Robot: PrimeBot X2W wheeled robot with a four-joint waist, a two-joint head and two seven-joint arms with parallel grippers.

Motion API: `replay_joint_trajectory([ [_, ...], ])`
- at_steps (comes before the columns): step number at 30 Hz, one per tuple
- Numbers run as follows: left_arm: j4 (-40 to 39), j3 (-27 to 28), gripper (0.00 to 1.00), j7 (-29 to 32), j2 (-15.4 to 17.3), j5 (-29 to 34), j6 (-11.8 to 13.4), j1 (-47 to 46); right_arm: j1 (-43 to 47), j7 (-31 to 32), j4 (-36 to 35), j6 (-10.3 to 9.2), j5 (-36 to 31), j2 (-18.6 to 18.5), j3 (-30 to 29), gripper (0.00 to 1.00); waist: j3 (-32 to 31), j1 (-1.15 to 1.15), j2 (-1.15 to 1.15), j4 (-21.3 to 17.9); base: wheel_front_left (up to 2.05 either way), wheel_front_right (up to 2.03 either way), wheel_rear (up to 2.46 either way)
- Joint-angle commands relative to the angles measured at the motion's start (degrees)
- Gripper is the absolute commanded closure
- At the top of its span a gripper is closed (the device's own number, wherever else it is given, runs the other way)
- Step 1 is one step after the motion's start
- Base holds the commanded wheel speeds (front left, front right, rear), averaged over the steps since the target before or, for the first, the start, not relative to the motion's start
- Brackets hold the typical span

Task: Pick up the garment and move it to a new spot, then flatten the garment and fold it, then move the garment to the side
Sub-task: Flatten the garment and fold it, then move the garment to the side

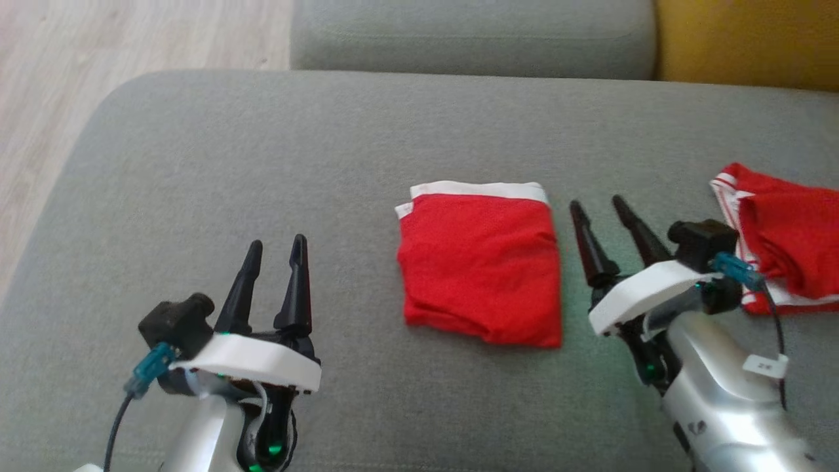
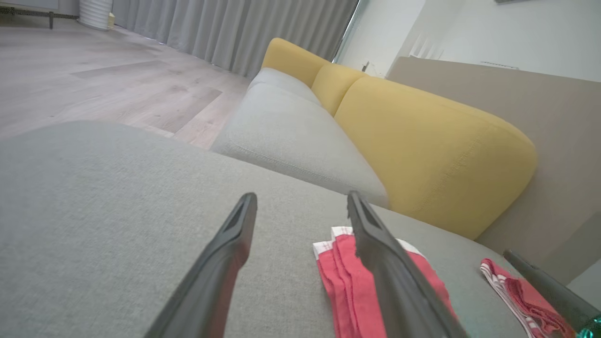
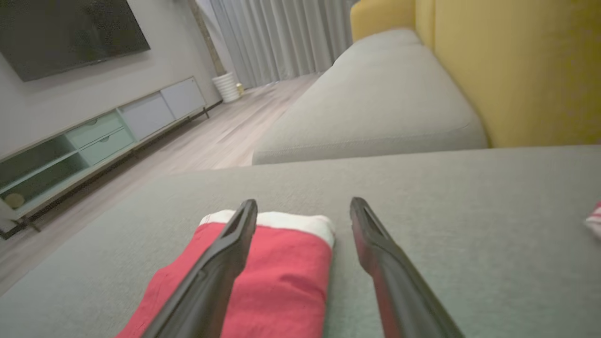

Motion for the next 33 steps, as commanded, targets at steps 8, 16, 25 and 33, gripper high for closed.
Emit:
replay_joint_trajectory([
  [8, -2.1, 1.3, 0.00, -0.3, 0.4, 1.4, 0.2, 0.6, 9.5, -0.9, -12.3, 0.20, -17.3, 1.7, -10.8, 0.00, -1.9, 0.00, 0.00, -3.8, 0.00, 0.00, 0.00],
  [16, -1.2, 1.2, 0.00, -0.3, 0.4, 3.4, 0.2, 3.1, 18.0, -0.4, -19.5, 0.20, -22.5, 5.2, -18.5, 0.00, -2.1, 0.00, 0.00, -4.7, 0.00, 0.00, 0.00],
  [25, -1.4, 1.1, 0.00, -0.3, 0.4, 3.1, 0.4, 3.2, 19.7, 1.6, -23.7, 0.20, -23.9, 6.4, -20.3, 0.00, -1.0, 0.00, 0.00, -4.2, 0.00, 0.00, 0.00],
  [33, -1.5, 0.0, 0.00, -0.3, 0.4, 2.7, 0.4, 0.8, 16.7, 4.3, -23.6, 0.20, -22.2, 6.7, -17.8, 0.00, 2.8, 0.00, 0.00, -1.8, 0.00, 0.00, 0.00],
])
